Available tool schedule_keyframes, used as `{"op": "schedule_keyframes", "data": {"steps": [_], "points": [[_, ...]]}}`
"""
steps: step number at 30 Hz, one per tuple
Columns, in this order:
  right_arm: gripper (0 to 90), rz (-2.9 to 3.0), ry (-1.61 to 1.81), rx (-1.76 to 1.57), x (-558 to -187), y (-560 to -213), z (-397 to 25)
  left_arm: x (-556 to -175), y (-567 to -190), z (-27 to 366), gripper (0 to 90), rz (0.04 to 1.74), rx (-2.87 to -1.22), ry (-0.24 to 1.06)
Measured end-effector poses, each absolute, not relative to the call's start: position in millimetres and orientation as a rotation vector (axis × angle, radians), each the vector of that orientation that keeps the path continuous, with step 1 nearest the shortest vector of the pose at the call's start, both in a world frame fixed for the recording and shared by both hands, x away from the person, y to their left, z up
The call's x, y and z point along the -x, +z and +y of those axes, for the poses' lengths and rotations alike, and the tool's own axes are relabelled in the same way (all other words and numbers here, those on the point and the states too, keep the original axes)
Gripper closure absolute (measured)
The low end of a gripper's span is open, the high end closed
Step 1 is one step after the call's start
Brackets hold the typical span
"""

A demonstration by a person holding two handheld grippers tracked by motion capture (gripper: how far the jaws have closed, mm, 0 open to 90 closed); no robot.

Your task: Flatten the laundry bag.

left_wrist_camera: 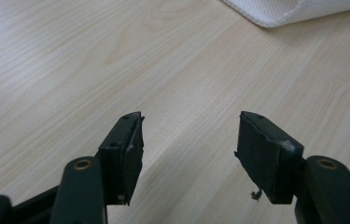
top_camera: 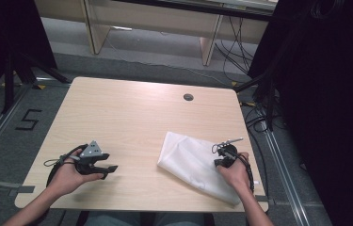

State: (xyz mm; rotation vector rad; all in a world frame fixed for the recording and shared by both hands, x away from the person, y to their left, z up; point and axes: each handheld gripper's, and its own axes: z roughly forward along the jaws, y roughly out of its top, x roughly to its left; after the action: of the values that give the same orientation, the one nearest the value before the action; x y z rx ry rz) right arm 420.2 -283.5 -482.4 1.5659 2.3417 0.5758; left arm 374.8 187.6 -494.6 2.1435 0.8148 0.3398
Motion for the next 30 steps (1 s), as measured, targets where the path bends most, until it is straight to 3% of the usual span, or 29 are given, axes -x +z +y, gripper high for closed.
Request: {"op": "schedule_keyframes", "data": {"steps": [30], "points": [[90.0, 2.374, 0.559, -1.488, -450.6, -483.9, -209.0, -369.7, -488.8, 170.8, 43.4, 0.753, -2.096, 0.289]]}}
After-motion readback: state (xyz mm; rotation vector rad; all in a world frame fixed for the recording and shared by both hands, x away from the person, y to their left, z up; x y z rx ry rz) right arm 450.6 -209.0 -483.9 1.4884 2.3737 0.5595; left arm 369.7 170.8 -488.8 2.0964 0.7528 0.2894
